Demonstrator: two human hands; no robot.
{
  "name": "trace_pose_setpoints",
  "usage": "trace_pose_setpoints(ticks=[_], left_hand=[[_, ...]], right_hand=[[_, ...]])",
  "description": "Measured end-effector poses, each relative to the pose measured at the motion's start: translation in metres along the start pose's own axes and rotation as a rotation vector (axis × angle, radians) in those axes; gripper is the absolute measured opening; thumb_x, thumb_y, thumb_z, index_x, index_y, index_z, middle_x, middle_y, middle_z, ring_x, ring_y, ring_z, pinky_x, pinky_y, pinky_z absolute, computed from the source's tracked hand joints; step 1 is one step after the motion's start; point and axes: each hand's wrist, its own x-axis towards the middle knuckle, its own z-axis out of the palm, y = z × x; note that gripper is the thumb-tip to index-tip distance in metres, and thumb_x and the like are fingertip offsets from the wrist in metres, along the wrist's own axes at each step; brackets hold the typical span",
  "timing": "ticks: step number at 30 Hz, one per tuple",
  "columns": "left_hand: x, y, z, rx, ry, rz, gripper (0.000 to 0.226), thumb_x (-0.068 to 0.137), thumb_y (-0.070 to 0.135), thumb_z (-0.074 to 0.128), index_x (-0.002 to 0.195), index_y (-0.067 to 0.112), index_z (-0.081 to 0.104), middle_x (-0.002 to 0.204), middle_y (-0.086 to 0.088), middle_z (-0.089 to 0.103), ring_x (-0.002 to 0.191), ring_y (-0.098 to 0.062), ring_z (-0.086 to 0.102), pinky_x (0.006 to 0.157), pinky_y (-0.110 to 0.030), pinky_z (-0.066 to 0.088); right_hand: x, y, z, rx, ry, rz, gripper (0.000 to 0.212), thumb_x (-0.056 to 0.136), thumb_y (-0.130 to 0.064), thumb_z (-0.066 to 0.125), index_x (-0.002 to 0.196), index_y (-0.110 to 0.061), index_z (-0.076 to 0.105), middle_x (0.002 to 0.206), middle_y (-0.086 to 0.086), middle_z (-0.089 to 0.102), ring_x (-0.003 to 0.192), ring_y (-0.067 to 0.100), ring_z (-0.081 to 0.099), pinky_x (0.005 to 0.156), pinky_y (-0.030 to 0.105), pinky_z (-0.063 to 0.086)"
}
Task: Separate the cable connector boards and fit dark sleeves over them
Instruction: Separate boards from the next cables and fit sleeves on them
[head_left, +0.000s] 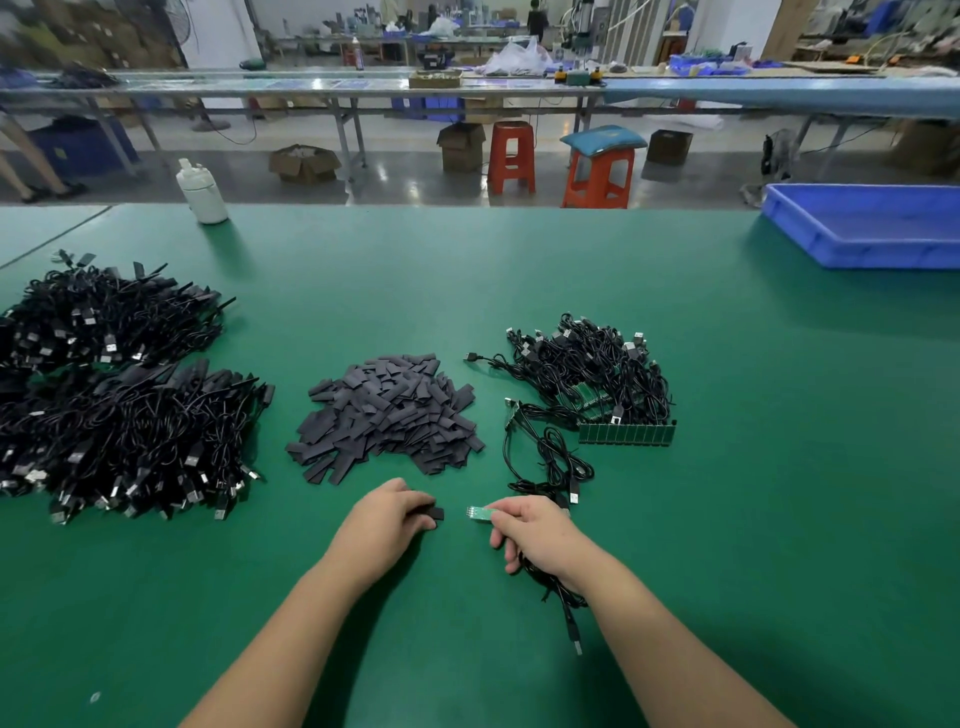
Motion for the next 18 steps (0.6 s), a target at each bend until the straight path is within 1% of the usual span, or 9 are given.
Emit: trace_pose_setpoints(ticks=[2, 4, 6, 8, 9, 12, 15, 18], left_hand=[[-0.004, 0.001, -0.001, -0.02, 0.012, 0.01, 0.032, 0.089, 0.037, 0.068, 0.119, 0.025, 0.07, 0.098, 0.009, 0.054, 0.098, -0.015, 0.058, 0.086, -0.028, 0.046], [-0.008, 0.005, -0.002, -0.118, 0.019, 0.022, 0.026, 0.086, 0.035, 0.072, 0.112, 0.028, 0.072, 0.098, 0.013, 0.058, 0.094, -0.007, 0.058, 0.086, -0.026, 0.046], [-0.012, 0.011, -0.001, -0.307, 0.048, 0.011, 0.021, 0.082, 0.027, 0.078, 0.102, 0.032, 0.074, 0.095, 0.015, 0.064, 0.087, 0.0, 0.058, 0.08, -0.019, 0.044], [-0.015, 0.018, 0.001, -0.449, 0.093, -0.004, 0.024, 0.079, 0.02, 0.081, 0.094, 0.037, 0.074, 0.09, 0.013, 0.069, 0.083, -0.001, 0.06, 0.075, -0.013, 0.043], [-0.016, 0.021, 0.003, -0.481, 0.112, -0.002, 0.026, 0.078, 0.018, 0.081, 0.091, 0.04, 0.073, 0.088, 0.013, 0.07, 0.082, -0.002, 0.061, 0.073, -0.011, 0.043], [-0.02, 0.027, 0.007, -0.503, 0.15, 0.016, 0.031, 0.077, 0.017, 0.082, 0.086, 0.045, 0.071, 0.083, 0.018, 0.07, 0.081, -0.001, 0.062, 0.071, -0.008, 0.042], [-0.021, 0.029, 0.01, -0.509, 0.183, 0.016, 0.03, 0.077, 0.017, 0.082, 0.085, 0.044, 0.072, 0.083, 0.025, 0.069, 0.081, 0.0, 0.063, 0.071, -0.008, 0.042], [-0.021, 0.029, 0.011, -0.51, 0.208, 0.022, 0.026, 0.076, 0.018, 0.082, 0.086, 0.041, 0.074, 0.084, 0.025, 0.069, 0.082, -0.002, 0.063, 0.071, -0.008, 0.043]], right_hand=[[0.0, 0.0, 0.001, 0.004, 0.008, 0.005, 0.022, 0.101, -0.016, 0.05, 0.114, -0.018, 0.068, 0.072, -0.002, 0.065, 0.056, 0.013, 0.058, 0.063, 0.03, 0.057], [-0.001, -0.001, 0.002, 0.014, 0.018, 0.005, 0.022, 0.101, -0.015, 0.05, 0.113, -0.018, 0.068, 0.072, -0.001, 0.064, 0.056, 0.013, 0.058, 0.063, 0.03, 0.056], [-0.002, -0.003, 0.002, 0.024, 0.027, 0.009, 0.021, 0.101, -0.015, 0.05, 0.109, -0.017, 0.069, 0.071, -0.002, 0.063, 0.053, 0.012, 0.055, 0.059, 0.028, 0.055], [-0.003, -0.004, 0.002, 0.025, 0.024, 0.018, 0.021, 0.1, -0.015, 0.05, 0.105, -0.014, 0.071, 0.069, -0.002, 0.062, 0.05, 0.01, 0.051, 0.055, 0.027, 0.052], [-0.004, -0.005, 0.002, 0.021, 0.017, 0.021, 0.022, 0.1, -0.016, 0.05, 0.102, -0.012, 0.071, 0.067, -0.003, 0.061, 0.048, 0.01, 0.049, 0.053, 0.027, 0.052], [-0.005, -0.008, 0.0, 0.008, -0.002, 0.03, 0.026, 0.101, -0.018, 0.047, 0.096, -0.009, 0.071, 0.062, -0.003, 0.056, 0.046, 0.01, 0.046, 0.049, 0.026, 0.05], [-0.005, -0.008, -0.001, 0.009, 0.0, 0.029, 0.028, 0.102, -0.018, 0.046, 0.098, -0.005, 0.07, 0.061, -0.003, 0.055, 0.046, 0.011, 0.046, 0.048, 0.026, 0.049], [-0.005, -0.007, -0.001, 0.007, -0.001, 0.027, 0.029, 0.103, -0.018, 0.045, 0.098, -0.005, 0.07, 0.062, -0.004, 0.056, 0.047, 0.011, 0.047, 0.05, 0.027, 0.049]])
